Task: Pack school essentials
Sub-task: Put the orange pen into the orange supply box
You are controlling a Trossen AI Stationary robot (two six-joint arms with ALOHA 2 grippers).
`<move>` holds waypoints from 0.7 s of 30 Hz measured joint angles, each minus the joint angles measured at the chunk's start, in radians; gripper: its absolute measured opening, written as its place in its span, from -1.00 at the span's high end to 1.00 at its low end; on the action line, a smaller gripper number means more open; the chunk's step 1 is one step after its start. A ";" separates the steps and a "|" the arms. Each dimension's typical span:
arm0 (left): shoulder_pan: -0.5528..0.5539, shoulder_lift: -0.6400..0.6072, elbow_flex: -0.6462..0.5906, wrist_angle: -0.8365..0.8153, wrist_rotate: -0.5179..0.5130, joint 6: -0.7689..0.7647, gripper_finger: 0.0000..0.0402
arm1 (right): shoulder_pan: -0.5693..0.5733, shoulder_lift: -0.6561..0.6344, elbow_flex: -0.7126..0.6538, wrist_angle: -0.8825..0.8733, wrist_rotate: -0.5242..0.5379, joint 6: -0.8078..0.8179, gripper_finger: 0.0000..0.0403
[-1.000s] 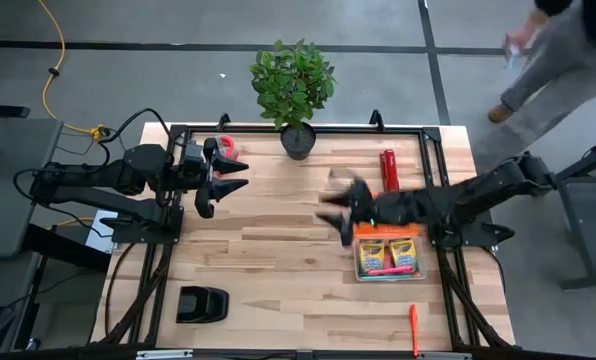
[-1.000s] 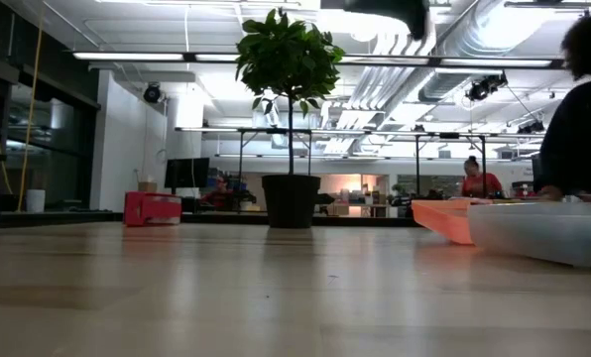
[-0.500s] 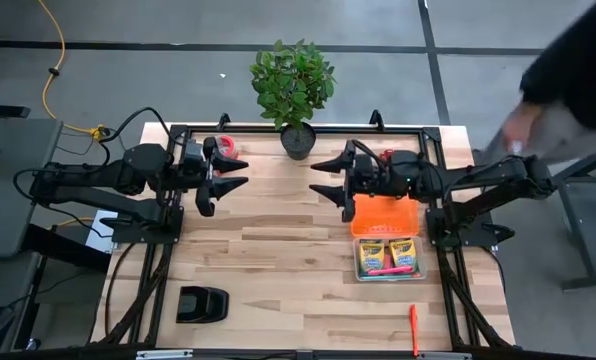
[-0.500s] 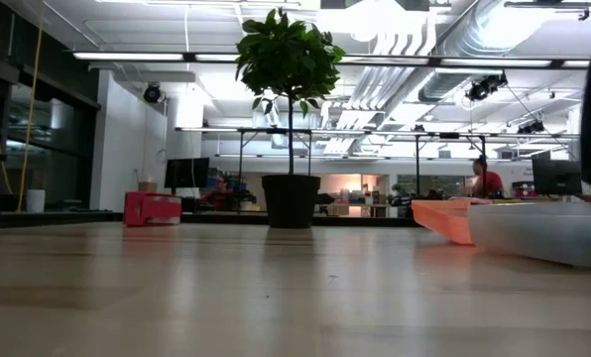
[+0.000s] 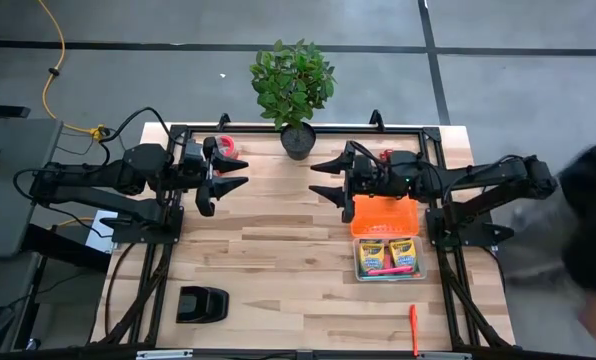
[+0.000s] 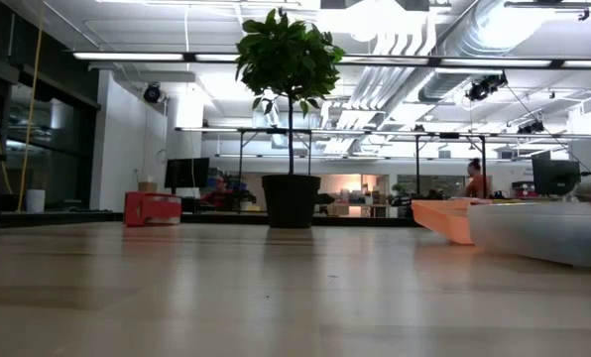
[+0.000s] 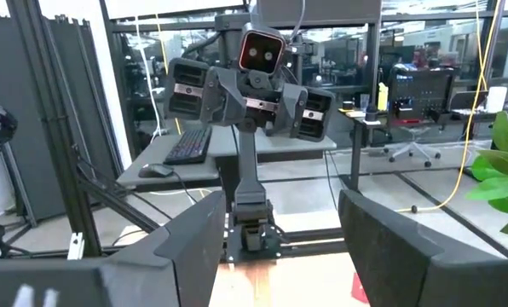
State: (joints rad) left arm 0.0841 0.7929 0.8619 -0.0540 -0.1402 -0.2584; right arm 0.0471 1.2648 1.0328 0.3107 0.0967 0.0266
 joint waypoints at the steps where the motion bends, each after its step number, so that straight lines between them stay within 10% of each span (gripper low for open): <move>1: 0.000 0.000 0.000 0.000 0.000 0.000 0.06 | 0.000 0.000 0.000 -0.001 0.000 0.013 -0.10; 11: 0.001 0.000 0.000 0.000 -0.045 0.000 0.06 | 0.084 0.000 0.001 -0.579 -0.199 0.593 -0.10; 21: 0.001 0.000 0.000 -0.001 -0.054 0.034 0.06 | 0.518 0.000 0.000 -1.142 -0.183 1.518 -0.10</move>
State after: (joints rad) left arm 0.0849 0.7929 0.8619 -0.0547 -0.1946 -0.2245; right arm 0.5653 1.2644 1.0328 -0.8311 -0.0860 1.5448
